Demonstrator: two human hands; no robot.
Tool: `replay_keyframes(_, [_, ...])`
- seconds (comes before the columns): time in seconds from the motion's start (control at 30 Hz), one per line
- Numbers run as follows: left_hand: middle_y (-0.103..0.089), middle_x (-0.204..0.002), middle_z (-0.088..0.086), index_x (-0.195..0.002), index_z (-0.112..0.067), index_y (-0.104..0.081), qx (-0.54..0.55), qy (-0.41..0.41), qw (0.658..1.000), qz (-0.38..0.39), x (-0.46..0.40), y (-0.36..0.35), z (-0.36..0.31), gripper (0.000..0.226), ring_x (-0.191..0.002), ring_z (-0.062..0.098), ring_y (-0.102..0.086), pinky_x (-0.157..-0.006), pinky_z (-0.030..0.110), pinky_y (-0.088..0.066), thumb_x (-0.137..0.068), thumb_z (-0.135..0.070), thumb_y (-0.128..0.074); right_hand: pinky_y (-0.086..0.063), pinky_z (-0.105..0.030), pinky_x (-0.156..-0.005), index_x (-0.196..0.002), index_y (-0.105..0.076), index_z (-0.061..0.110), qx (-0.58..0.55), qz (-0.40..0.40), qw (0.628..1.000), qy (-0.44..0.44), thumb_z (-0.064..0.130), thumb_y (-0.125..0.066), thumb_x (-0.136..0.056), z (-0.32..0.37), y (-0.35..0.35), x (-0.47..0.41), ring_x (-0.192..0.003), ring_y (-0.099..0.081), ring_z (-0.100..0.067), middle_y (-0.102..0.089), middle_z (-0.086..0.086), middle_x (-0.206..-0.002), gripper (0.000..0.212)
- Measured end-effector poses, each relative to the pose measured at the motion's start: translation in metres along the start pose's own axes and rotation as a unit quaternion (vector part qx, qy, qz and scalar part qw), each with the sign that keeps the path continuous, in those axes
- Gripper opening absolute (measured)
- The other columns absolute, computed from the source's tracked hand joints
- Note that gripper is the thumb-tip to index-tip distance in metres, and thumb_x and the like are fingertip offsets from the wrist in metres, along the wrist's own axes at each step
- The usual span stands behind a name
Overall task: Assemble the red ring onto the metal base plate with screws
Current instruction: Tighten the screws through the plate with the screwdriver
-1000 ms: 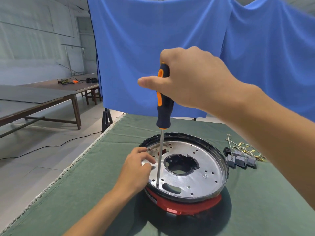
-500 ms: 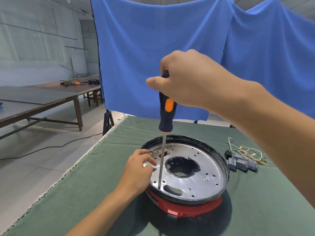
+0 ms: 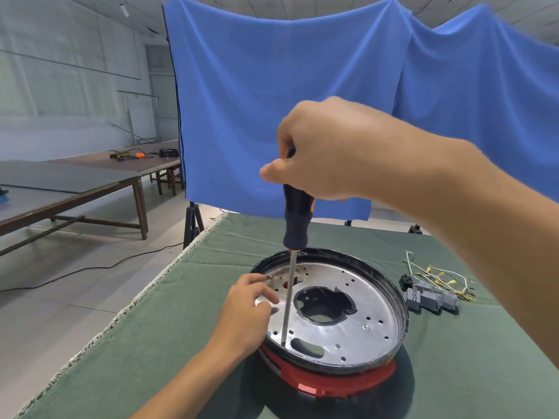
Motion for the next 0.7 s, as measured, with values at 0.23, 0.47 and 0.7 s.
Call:
replay_keyframes(0.23, [-0.048,-0.119,-0.005,-0.067,-0.015,-0.063,0.009,0.004,1.000,0.001,0.000,-0.001,0.002,0.037,-0.112,0.010,-0.043,-0.062,-0.004,-0.039,-0.083,0.012,-0.043,-0.033,-0.020,-0.035,-0.076,-0.053,0.016,0.025,0.035,0.999,-0.004,0.033,-0.053,-0.091,0.003,0.004,0.006,-0.035,-0.052,-0.018,-0.057,0.000,-0.043,0.022])
replay_keyframes(0.47, [-0.048,-0.120,-0.004,-0.065,-0.016,-0.062,0.018,0.009,1.000,0.004,0.000,-0.002,0.004,0.039,-0.112,0.011,-0.044,-0.062,0.000,-0.043,-0.082,0.013,-0.042,-0.034,-0.015,-0.033,-0.086,-0.053,0.016,0.015,0.058,0.997,-0.042,0.026,-0.048,-0.091,-0.002,0.004,0.005,-0.031,-0.053,-0.016,-0.062,-0.001,-0.050,0.013])
replay_keyframes(0.7, [-0.049,-0.119,-0.003,-0.066,-0.014,-0.063,0.032,0.016,0.999,0.002,0.000,-0.002,0.004,0.039,-0.111,0.012,-0.045,-0.061,0.003,-0.046,-0.081,0.015,-0.041,-0.036,-0.021,-0.045,-0.088,-0.059,0.018,0.009,0.074,0.995,-0.060,0.035,-0.052,-0.091,-0.013,0.002,0.006,-0.036,-0.055,-0.015,-0.063,0.004,-0.049,0.019])
Point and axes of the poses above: each hand's wrist, its own x-axis away from the middle knuckle, its own y-axis out of the back of the hand, z = x × y, the point moved 4 cm from there along -x, towards the middle knuckle
